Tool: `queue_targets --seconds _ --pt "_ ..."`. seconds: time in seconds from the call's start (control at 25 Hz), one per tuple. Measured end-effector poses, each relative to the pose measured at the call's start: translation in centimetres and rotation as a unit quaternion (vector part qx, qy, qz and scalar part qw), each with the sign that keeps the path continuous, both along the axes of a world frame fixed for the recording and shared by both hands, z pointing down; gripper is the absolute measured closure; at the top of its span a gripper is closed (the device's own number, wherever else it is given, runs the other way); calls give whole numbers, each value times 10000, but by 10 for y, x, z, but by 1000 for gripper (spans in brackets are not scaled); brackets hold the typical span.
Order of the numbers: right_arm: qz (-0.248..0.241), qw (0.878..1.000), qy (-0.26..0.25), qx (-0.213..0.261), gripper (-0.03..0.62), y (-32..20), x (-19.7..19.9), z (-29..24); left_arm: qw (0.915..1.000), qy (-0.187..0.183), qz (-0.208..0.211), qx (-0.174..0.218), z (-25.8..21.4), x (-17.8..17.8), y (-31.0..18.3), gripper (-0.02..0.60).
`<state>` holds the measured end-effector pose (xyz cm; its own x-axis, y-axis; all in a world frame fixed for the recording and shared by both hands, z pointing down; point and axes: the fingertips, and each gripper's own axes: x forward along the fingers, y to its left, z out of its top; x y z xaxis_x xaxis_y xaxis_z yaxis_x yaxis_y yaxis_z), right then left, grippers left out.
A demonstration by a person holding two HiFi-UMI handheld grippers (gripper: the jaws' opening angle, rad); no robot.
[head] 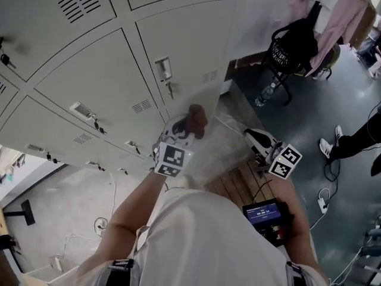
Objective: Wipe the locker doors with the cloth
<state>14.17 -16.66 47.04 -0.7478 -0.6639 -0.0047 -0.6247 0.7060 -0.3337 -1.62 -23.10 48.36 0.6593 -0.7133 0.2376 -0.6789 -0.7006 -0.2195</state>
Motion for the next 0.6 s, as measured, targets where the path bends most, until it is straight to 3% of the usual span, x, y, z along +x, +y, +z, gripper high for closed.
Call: queue_targets --seconds 0.32,0.6 --pt "-73 9998 -89 192 571 8 0 -5 9949 865 -279 -425 9 -43 41 505" --pt "-40 9998 -149 139 571 17 -1 2 9933 1005 -229 -526 11 -34 50 505"
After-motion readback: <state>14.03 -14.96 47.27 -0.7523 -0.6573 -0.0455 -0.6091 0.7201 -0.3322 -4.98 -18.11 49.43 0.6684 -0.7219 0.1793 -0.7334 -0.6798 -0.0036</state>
